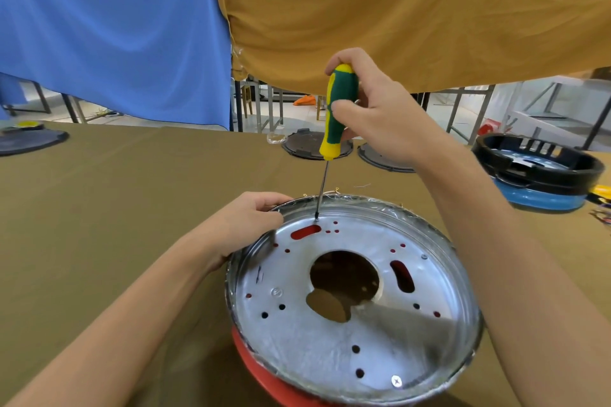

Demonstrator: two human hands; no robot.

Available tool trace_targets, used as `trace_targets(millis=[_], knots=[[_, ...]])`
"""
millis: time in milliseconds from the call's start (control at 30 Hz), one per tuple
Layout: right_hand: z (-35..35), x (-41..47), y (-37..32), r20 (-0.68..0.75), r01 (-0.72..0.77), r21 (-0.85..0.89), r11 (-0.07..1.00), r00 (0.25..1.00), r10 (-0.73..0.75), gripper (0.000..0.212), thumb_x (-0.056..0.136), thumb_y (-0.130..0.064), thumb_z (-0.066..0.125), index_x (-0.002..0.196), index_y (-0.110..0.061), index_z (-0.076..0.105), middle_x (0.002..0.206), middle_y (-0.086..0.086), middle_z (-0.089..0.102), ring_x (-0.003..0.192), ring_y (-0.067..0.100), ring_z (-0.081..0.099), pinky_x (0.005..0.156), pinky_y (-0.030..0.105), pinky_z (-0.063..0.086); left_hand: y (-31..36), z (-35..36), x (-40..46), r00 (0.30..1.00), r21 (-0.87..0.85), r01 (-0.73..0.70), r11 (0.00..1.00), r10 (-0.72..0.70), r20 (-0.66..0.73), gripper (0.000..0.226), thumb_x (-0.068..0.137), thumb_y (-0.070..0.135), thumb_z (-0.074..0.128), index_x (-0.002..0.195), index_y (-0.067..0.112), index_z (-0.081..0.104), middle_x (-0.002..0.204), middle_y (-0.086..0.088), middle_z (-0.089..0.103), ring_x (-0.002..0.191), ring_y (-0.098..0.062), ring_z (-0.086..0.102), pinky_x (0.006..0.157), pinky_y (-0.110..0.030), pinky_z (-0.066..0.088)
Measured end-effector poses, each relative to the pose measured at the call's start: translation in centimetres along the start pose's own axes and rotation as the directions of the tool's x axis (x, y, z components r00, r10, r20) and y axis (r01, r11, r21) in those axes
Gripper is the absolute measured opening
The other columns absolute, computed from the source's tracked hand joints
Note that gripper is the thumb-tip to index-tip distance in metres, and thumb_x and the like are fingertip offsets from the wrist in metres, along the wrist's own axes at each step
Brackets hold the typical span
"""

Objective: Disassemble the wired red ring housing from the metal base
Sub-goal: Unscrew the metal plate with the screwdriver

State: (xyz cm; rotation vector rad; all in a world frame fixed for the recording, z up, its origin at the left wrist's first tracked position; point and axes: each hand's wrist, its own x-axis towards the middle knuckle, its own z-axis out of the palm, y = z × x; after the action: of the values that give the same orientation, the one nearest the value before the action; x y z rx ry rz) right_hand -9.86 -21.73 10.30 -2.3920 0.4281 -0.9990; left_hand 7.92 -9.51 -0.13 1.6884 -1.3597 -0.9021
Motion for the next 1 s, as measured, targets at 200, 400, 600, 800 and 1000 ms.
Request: trace_targets(millis=[200, 400, 600, 800, 1000], knots=[[-0.1, 0.1, 0.5, -0.134, -0.020, -0.265, 0.964, 0.991, -0.016, 0.027, 0.098, -0.031, 0.059, 0.118, -0.019, 0.045, 0.081, 0.008, 0.057, 0.067, 0.028, 0.061, 0.063, 0.044, 0.057, 0.0, 0.0, 0.1, 1.000, -0.005, 0.001, 1.000, -0.001, -0.006, 0.037, 0.093, 0.010, 0.051, 0.107, 0.038, 0.071, 0.094, 0.002, 0.077, 0.083, -0.019, 0.075, 0.068, -0.029, 0.060], [-1.0, -0.1, 0.9, -0.016, -0.013, -0.213, 0.977, 1.000, 0.010, 0.027, 0.102, -0.022, 0.050, 0.125, -0.020, 0.038, 0.081, 0.010, 0.047, 0.067, 0.023, 0.049, 0.063, 0.037, 0.048, 0.1, 0.1, 0.0, 1.000, 0.001, -0.002, 1.000, 0.002, 0.020, 0.035, 0.096, 0.012, 0.050, 0.111, 0.036, 0.069, 0.095, 0.001, 0.077, 0.083, -0.019, 0.075, 0.065, -0.026, 0.059], [-0.7, 0.0, 0.5, 0.007, 0.023, -0.180, 0.983, 1.000, -0.022, 0.029, 0.099, -0.021, 0.055, 0.123, -0.020, 0.039, 0.078, 0.006, 0.043, 0.063, 0.013, 0.045, 0.060, 0.033, 0.048, 0.0, 0.2, 0.0, 0.999, -0.012, 0.017, 1.000, -0.017, 0.035, 0.036, 0.095, 0.012, 0.050, 0.111, 0.038, 0.069, 0.095, 0.001, 0.077, 0.084, -0.020, 0.075, 0.065, -0.026, 0.059], [0.3, 0.0, -0.2, -0.074, 0.069, -0.217, 0.974, 0.994, -0.087, 0.036, 0.094, -0.037, 0.066, 0.117, -0.018, 0.046, 0.070, -0.004, 0.042, 0.055, 0.002, 0.041, 0.052, 0.013, 0.040, 0.0, 0.2, 0.1, 1.000, 0.015, -0.005, 1.000, 0.005, 0.024, 0.034, 0.096, 0.013, 0.051, 0.110, 0.039, 0.069, 0.095, 0.003, 0.077, 0.084, -0.017, 0.075, 0.069, -0.028, 0.061], [0.2, 0.0, -1.2, 0.104, 0.068, -0.023, 0.997, 0.993, -0.065, 0.042, 0.095, -0.012, 0.060, 0.130, -0.026, 0.042, 0.082, 0.010, 0.040, 0.070, 0.016, 0.043, 0.068, 0.030, 0.051, 0.1, 0.3, 0.0, 0.999, 0.018, -0.016, 1.000, 0.015, 0.036, 0.035, 0.096, 0.012, 0.050, 0.111, 0.038, 0.069, 0.096, 0.002, 0.077, 0.084, -0.019, 0.075, 0.072, -0.032, 0.062]])
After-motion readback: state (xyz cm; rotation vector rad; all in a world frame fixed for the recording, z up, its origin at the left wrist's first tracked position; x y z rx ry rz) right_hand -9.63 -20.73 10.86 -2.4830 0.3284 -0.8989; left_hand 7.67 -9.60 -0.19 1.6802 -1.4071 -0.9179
